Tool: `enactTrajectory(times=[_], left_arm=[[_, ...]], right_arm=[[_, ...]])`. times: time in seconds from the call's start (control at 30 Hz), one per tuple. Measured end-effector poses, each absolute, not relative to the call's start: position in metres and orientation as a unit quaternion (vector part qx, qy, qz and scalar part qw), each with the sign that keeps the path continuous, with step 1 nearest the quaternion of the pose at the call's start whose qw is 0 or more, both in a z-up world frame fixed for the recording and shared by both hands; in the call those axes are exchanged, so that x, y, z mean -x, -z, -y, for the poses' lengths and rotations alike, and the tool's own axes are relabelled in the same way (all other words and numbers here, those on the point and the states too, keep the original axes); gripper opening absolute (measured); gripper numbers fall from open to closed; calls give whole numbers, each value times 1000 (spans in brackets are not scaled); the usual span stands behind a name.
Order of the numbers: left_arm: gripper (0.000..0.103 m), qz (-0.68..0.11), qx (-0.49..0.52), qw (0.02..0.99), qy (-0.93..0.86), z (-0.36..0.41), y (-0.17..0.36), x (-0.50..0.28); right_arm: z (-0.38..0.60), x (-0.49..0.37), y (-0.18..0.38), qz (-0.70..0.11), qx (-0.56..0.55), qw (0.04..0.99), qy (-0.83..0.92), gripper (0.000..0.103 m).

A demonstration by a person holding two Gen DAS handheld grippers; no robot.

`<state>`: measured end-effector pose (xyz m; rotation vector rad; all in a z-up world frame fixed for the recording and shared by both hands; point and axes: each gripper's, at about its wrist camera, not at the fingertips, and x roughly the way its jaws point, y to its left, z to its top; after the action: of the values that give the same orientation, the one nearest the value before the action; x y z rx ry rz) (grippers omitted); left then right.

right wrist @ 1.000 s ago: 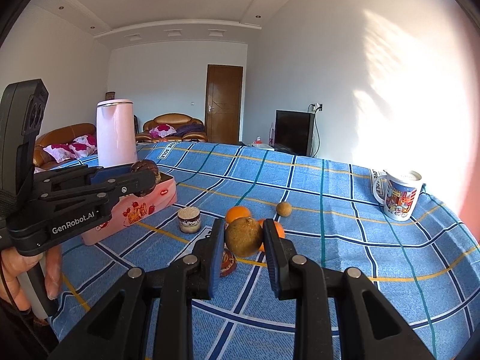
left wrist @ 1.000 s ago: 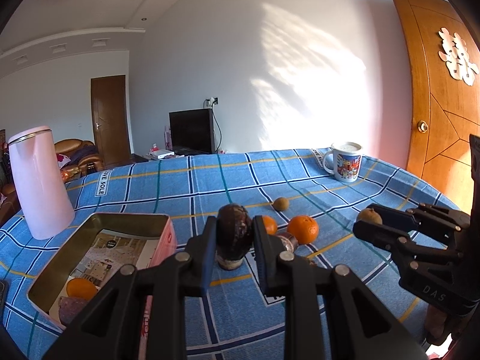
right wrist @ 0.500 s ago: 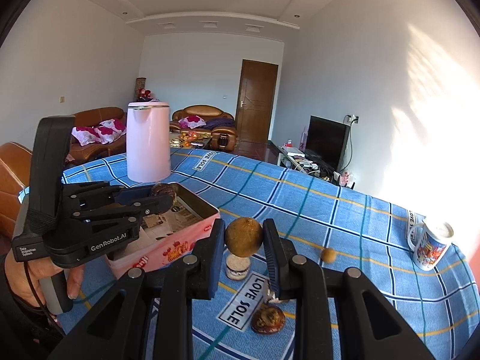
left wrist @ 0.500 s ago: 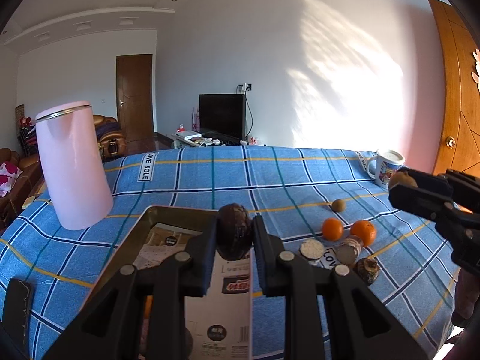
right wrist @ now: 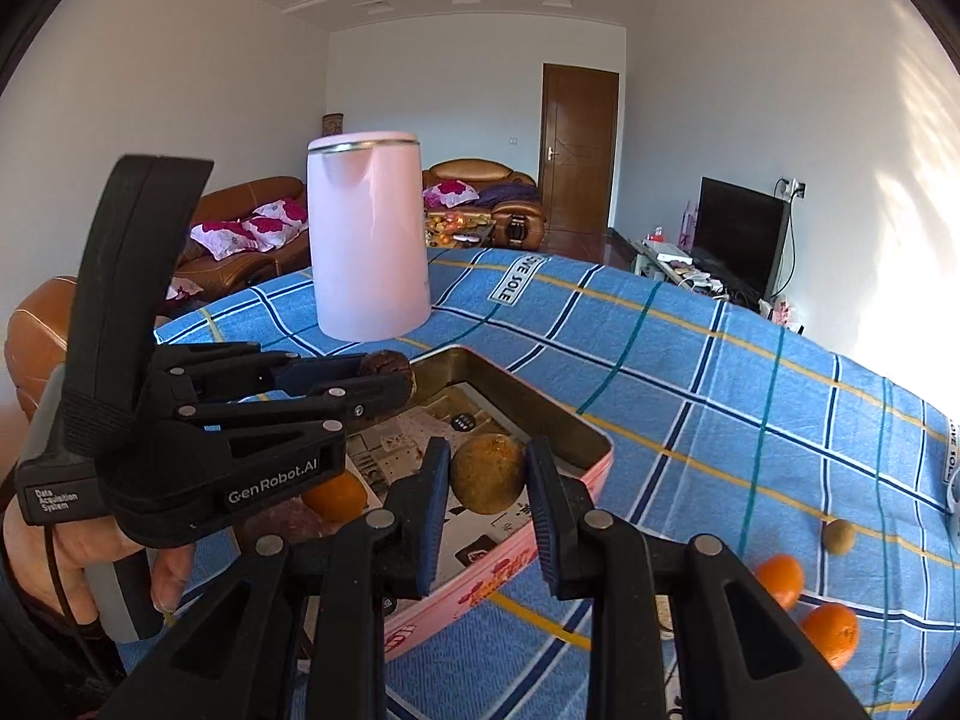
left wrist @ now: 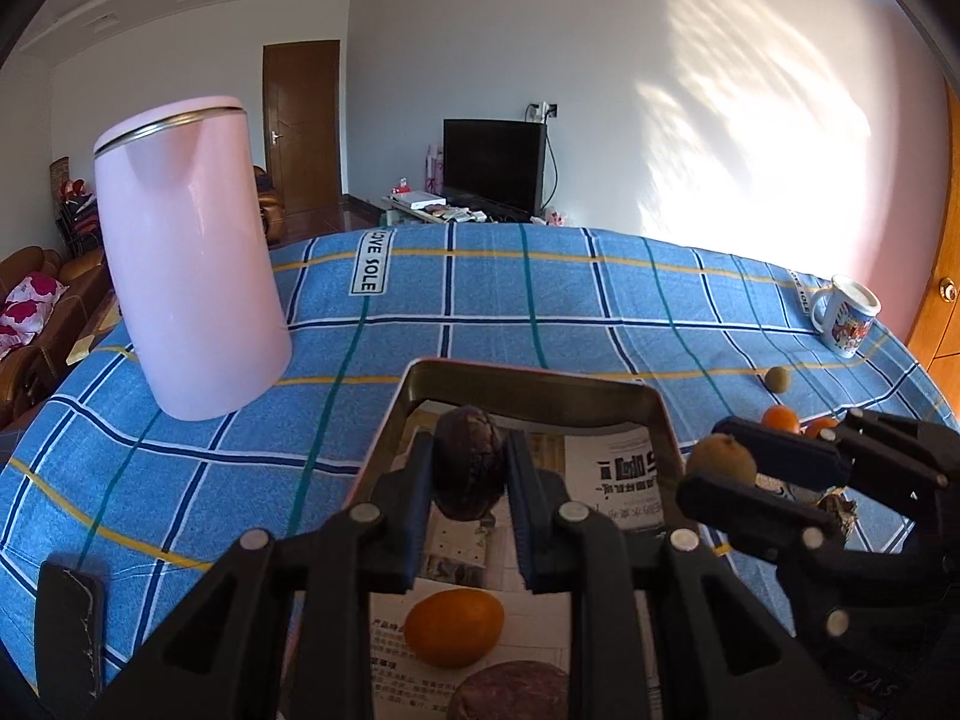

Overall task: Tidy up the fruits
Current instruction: 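Lower both fruits into the tin and open both tools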

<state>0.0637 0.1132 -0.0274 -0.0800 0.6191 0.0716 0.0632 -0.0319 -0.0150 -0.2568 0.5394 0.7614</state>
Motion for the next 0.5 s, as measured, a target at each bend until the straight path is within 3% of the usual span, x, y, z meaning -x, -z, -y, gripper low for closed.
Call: enactTrajectory(times=[0.3, 0.37, 0.47, 0.5], left_arm=[[25, -331, 36, 942, -53, -123, 43, -73], [30, -329, 34, 942, -60, -122, 43, -71], [42, -325, 39, 943, -60, -121, 41, -65], [51, -321, 39, 944, -63, -120, 40, -63]], right_arm=[[5, -75, 42, -297, 120, 870, -376, 28], [4, -77, 45, -303, 114, 868, -377, 28], [9, -77, 44, -304, 112, 872, -367, 45], [15, -75, 42, -303, 108, 873, -366, 56]])
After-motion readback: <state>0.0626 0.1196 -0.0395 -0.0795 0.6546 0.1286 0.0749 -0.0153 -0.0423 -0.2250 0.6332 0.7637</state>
